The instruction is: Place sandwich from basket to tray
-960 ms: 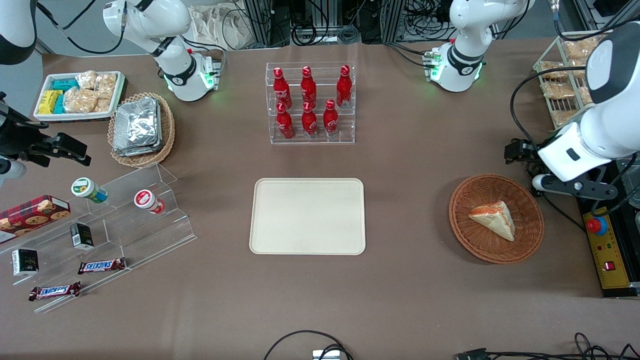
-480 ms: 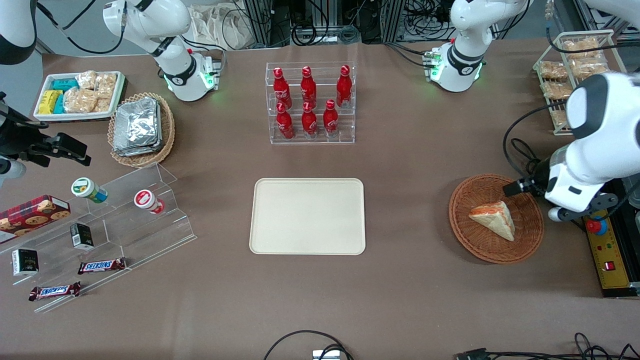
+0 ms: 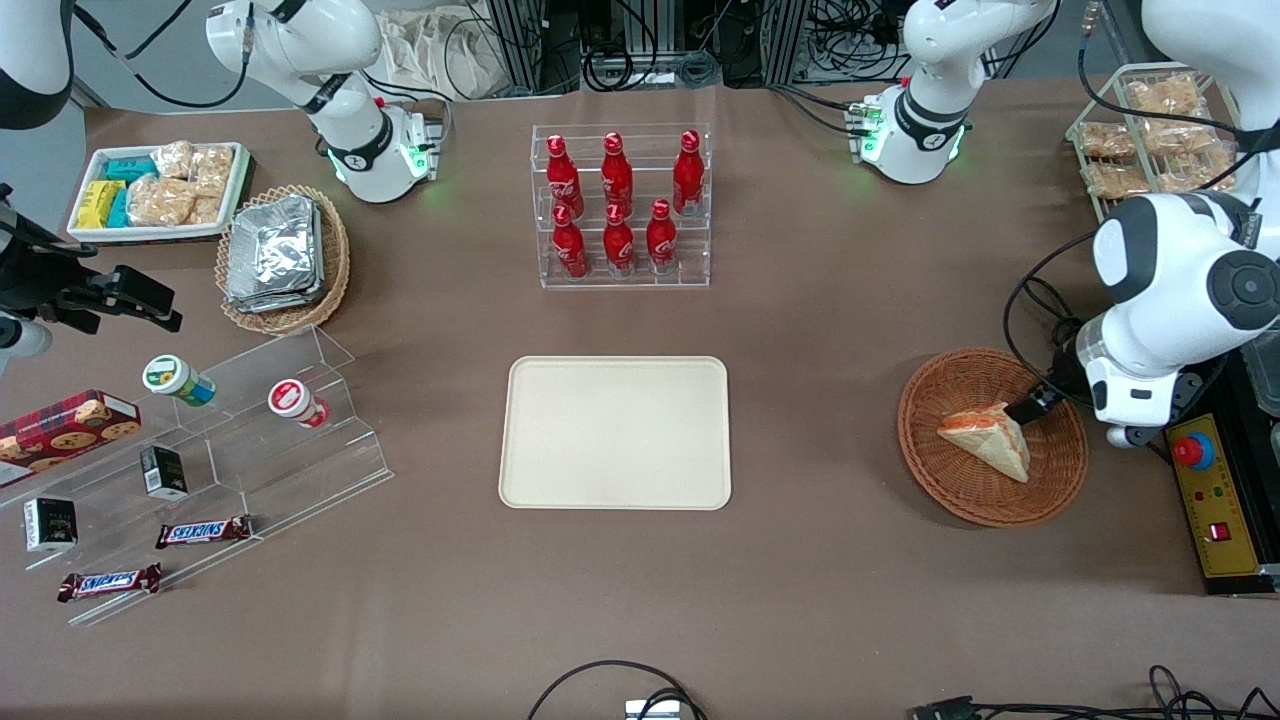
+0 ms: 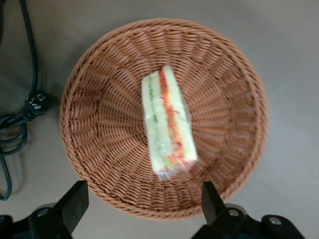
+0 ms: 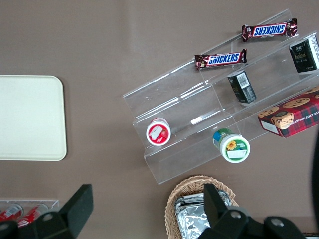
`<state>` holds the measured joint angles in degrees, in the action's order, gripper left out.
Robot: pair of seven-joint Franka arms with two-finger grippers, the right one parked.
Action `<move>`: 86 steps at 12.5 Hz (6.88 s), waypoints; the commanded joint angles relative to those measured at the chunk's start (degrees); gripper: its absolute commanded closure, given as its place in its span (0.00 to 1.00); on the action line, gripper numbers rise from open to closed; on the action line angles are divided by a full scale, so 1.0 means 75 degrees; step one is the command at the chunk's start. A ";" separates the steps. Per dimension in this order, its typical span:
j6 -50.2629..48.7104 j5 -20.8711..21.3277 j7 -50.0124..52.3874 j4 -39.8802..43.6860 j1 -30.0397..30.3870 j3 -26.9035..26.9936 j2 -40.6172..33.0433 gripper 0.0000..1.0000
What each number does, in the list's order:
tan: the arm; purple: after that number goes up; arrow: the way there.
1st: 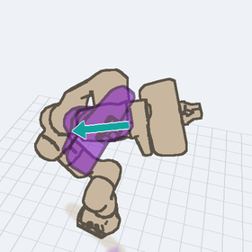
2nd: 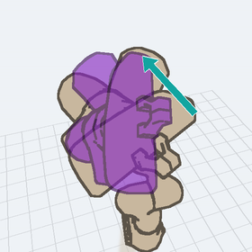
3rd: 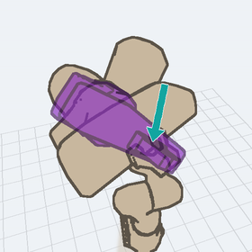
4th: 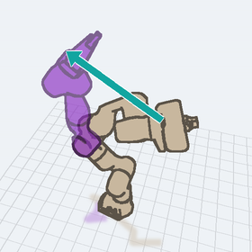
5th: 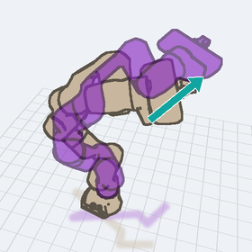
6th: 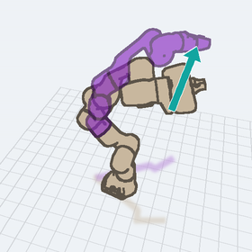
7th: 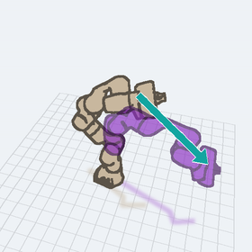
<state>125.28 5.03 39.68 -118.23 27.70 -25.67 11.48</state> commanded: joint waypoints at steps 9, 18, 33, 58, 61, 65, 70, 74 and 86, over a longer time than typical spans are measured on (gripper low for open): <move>0.1016 0.0056 0.0921 -0.0034 0.0056 -0.0116 0.1130 0.00; 0.0380 0.0359 0.1085 0.0507 -0.0003 -0.0257 0.1434 0.00; -0.1546 0.1638 0.1858 0.2283 -0.0401 -0.0875 0.1891 1.00; -0.1036 0.2997 0.1249 0.5873 -0.5357 -0.1336 0.5630 0.30; -0.1118 0.2997 0.1261 0.5873 -0.5428 -0.1218 0.5525 0.00; -0.1864 0.2997 0.1319 0.5803 -0.5148 -0.1101 0.4707 0.00; -0.3099 0.1967 0.1086 0.4672 -0.3149 -0.1942 0.2717 0.00; -0.3145 0.1300 0.0664 0.3251 -0.0151 -0.3592 0.1156 0.00; -0.3848 0.1203 -0.1083 0.2064 0.5637 -0.7817 0.0766 0.00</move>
<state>97.11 14.01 31.85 -102.42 71.99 -84.88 19.01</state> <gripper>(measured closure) 0.000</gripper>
